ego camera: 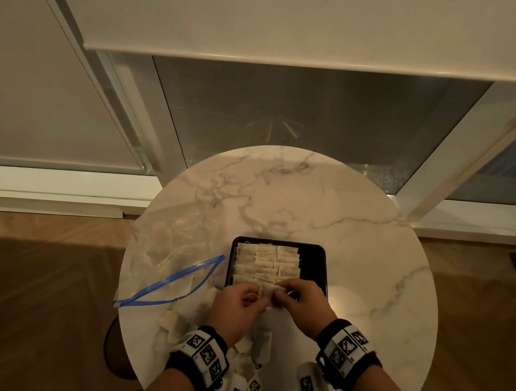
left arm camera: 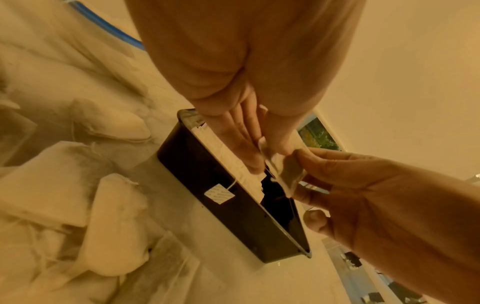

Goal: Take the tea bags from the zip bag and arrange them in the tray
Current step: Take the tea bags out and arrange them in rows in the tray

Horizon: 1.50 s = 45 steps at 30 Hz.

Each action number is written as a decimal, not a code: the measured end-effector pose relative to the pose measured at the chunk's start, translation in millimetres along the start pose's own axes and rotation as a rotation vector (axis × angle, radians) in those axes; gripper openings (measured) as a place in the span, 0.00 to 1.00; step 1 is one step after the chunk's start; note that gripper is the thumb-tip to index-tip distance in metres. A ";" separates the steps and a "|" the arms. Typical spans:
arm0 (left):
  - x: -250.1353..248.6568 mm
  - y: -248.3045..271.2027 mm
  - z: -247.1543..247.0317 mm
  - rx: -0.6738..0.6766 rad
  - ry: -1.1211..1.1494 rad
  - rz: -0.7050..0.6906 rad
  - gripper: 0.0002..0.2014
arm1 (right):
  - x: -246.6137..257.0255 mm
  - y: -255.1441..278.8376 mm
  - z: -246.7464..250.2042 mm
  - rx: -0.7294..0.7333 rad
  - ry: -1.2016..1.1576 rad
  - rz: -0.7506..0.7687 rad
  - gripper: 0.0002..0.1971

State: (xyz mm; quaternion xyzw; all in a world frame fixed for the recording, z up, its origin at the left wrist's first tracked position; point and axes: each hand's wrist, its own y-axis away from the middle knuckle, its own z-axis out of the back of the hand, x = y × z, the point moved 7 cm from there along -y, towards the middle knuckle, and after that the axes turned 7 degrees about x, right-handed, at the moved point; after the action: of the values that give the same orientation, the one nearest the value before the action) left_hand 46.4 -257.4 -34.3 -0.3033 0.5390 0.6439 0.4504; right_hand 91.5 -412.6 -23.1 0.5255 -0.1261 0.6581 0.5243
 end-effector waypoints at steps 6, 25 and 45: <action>7.2 -8.4 14.5 -0.045 -0.422 -0.155 0.09 | -19.2 -17.9 71.9 -0.248 0.205 -0.167 0.05; 22.6 -20.5 10.2 0.030 -0.604 -0.197 0.11 | -26.9 -80.1 92.0 -0.111 0.750 -0.370 0.10; 10.5 0.8 24.5 -0.093 -0.496 -0.360 0.07 | -3.2 -35.9 107.3 -0.554 0.230 -0.100 0.04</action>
State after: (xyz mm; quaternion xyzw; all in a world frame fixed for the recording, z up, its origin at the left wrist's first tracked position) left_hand 43.6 -231.1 -37.3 -0.2478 0.3200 0.6320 0.6609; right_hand 180.7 -476.3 5.0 0.2901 -0.2146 0.6271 0.6903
